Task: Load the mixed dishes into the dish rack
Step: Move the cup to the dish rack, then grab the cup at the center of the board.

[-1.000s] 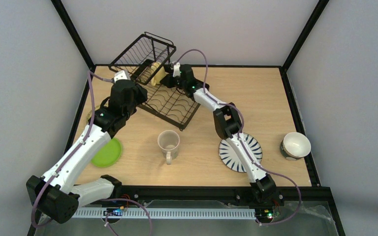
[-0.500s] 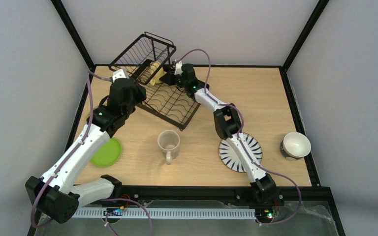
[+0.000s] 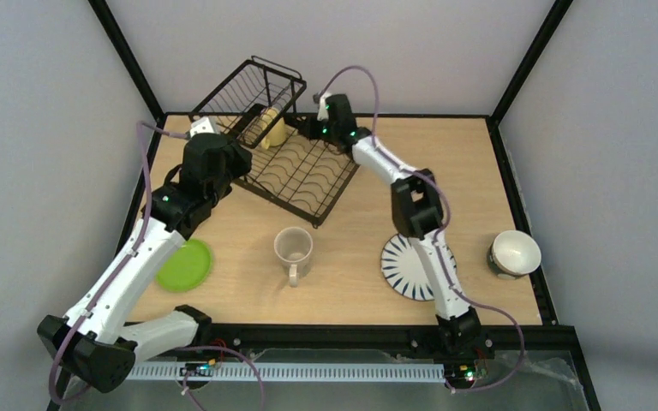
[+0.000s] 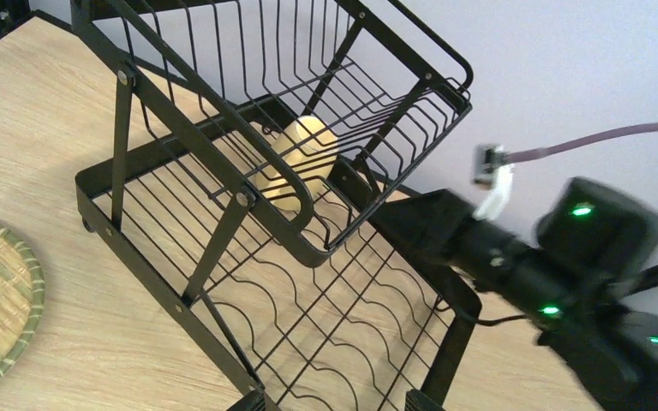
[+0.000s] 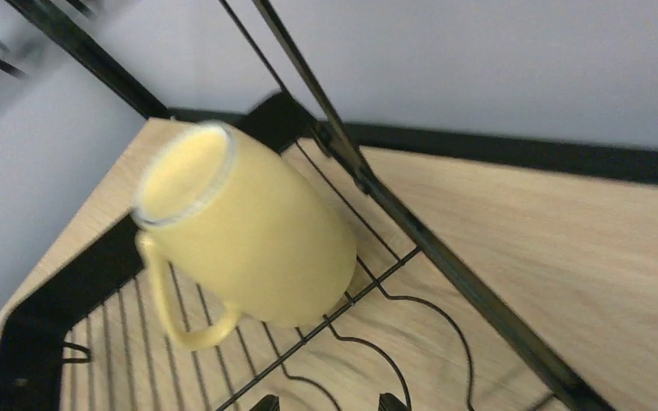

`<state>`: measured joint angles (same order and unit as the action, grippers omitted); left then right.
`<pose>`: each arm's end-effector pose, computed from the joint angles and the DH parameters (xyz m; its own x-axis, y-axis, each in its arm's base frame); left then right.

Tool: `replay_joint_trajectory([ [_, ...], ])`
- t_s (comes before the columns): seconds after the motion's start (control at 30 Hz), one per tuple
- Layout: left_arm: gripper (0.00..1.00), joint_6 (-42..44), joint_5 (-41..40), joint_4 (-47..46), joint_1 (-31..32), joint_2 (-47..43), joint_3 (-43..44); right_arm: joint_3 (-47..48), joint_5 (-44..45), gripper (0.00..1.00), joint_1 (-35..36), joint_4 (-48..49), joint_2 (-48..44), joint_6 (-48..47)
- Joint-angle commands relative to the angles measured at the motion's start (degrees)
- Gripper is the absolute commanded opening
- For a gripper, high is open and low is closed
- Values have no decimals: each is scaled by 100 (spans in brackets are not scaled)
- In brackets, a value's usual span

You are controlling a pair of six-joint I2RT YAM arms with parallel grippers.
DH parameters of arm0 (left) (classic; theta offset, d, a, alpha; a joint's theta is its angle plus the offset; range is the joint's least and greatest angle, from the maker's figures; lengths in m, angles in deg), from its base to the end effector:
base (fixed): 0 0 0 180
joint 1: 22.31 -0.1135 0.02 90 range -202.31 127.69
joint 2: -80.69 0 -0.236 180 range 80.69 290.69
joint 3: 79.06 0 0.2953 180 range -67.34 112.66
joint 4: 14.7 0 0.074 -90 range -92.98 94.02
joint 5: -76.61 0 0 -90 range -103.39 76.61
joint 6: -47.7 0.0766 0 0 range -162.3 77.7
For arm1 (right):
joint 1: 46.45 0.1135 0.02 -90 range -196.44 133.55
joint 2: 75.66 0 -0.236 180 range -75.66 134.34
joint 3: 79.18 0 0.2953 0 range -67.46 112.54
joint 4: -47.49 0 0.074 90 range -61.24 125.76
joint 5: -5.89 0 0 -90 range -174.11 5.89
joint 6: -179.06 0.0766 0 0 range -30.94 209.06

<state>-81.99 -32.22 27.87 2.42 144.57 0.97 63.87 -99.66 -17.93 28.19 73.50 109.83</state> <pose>0.3109 -0.1160 0.3424 -0.3962 -0.4830 -0.7809 -0.1554 0.8735 -0.4614 0.5611 0.3283 0.1396 -0.5911 0.0676 -0.8038 -0.4953 0.7560 0.4279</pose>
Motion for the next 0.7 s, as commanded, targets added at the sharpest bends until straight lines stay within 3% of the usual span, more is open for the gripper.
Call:
replay_joint_trajectory([
  [0.0,92,11,248,368,5,-360,-103,-905,681,65,-8,-540,-1520,-240],
  [0.43,99,149,1321,737,14,-879,-1254,-4993,1903,71,920,-1336,-4921,-141],
  [0.67,99,210,1611,773,36,-1041,-1743,-6153,2141,77,1635,-1639,-6062,199],
])
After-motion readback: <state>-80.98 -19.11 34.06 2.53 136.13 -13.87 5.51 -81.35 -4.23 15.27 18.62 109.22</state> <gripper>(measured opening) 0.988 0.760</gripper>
